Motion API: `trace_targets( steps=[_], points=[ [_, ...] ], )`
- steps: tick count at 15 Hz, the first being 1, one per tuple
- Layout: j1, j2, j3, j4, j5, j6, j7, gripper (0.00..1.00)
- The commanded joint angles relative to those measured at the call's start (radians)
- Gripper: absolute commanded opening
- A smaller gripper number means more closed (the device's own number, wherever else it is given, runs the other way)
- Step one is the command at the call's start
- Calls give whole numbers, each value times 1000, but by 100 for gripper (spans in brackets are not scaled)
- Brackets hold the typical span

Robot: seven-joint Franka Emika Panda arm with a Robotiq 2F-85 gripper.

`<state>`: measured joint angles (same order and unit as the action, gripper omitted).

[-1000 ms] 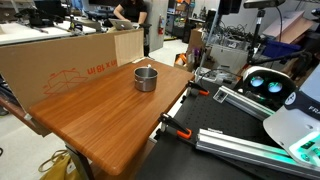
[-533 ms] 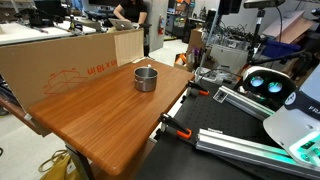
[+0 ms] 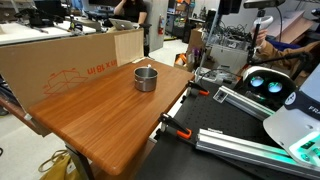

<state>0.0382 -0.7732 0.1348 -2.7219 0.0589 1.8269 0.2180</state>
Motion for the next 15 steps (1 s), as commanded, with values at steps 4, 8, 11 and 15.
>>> trace_targets(
  steps=[4, 8, 11, 15],
  points=[
    [1, 0, -1, 1, -1, -2, 0, 100],
    [-11, 42, -40, 10, 83, 52, 30, 100],
    [-39, 97, -76, 15, 161, 116, 53, 100],
    [-91, 220, -137, 37, 258, 266, 76, 100]
  ],
)
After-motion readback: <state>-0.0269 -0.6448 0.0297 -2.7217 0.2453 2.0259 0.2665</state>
